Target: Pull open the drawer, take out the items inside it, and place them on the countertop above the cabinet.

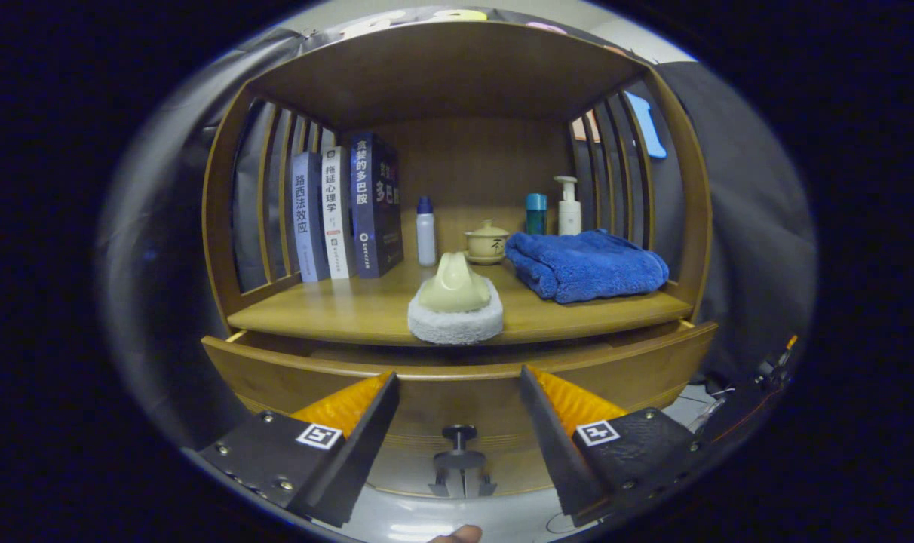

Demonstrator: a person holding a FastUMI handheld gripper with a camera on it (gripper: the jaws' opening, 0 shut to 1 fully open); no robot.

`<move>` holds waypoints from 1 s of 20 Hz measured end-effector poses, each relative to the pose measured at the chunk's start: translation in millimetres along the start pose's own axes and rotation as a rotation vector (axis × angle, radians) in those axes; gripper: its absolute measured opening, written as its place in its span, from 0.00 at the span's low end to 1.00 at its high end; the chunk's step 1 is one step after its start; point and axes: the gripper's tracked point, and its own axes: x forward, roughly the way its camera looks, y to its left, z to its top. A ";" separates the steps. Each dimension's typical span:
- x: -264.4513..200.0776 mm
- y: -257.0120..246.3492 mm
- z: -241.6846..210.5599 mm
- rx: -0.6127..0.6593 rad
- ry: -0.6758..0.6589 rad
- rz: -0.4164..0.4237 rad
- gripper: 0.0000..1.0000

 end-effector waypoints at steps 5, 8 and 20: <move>2.4 0.0 0.7 -0.001 -0.003 -0.001 0.97; 9.8 0.9 1.5 -0.002 -0.015 -0.002 0.97; 32.7 3.8 5.5 -0.004 -0.044 -0.015 0.97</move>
